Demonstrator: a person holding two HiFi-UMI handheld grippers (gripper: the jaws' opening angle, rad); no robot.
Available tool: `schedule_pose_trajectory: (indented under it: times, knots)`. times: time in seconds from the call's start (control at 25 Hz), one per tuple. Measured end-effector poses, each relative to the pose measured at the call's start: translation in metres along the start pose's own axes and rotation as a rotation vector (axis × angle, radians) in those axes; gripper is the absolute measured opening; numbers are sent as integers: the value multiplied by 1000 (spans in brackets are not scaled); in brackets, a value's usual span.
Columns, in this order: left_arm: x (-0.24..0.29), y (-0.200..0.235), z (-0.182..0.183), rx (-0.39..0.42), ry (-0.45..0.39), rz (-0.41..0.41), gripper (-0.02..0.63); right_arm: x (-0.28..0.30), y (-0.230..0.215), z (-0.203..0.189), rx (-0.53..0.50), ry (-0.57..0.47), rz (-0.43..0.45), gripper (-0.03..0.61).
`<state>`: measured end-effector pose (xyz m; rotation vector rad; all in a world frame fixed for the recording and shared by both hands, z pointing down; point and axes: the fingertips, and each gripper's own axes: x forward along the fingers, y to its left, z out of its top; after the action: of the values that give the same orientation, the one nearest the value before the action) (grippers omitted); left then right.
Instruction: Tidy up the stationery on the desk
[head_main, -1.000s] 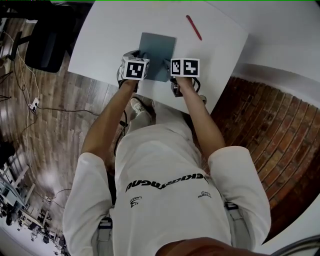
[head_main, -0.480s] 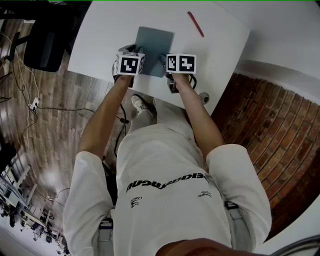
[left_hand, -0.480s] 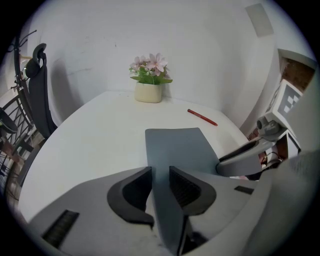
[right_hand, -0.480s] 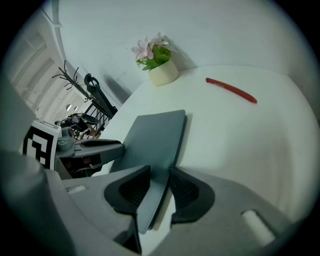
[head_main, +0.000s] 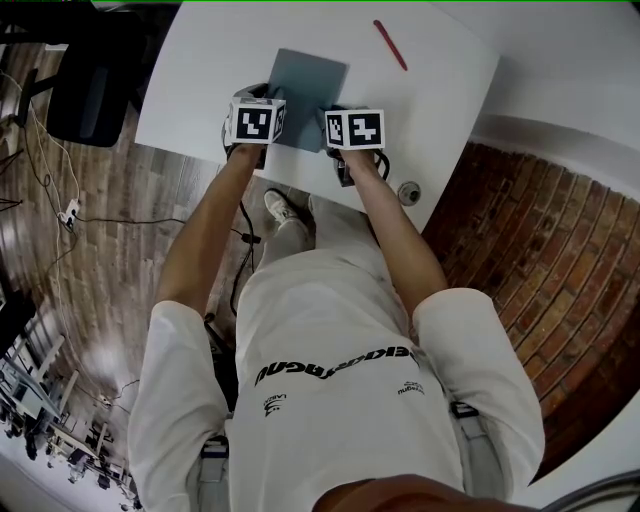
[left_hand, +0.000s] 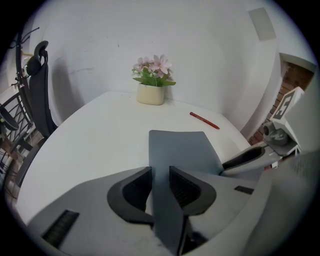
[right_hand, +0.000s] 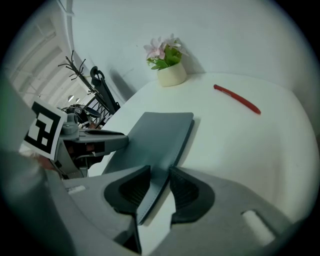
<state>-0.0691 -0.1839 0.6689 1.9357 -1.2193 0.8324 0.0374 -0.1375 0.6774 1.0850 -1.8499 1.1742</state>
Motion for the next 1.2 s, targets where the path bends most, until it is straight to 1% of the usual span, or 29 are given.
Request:
schedule_pose_trajectory:
  times: [0.12, 0.28, 0.48, 0.76, 0.88, 0.96, 1.12, 1.2]
  knots:
    - [2, 0, 2, 10, -10, -5, 107, 0, -1, 3, -1, -12, -1, 121]
    - [3, 0, -1, 10, -18, -7, 107, 1, -2, 0, -30, -11, -13, 123]
    - [2, 0, 1, 18, -31, -6, 107, 1, -2, 1, -27, -23, -13, 123]
    - [4, 0, 1, 2, -37, -28, 107, -1, 0, 1, -19, -25, -13, 123]
    - [1, 4, 5, 5, -42, -12, 107, 0, 4, -2, -6, -11, 1, 123]
    - [2, 6, 5, -2, -42, -5, 107, 2, 6, -5, -18, -7, 1, 124]
    - [6, 3, 5, -4, -46, -22, 107, 2, 4, -3, -20, -10, 4, 127]
    - [3, 4, 5, -13, -51, -12, 107, -2, 4, -3, -26, -16, 1, 126]
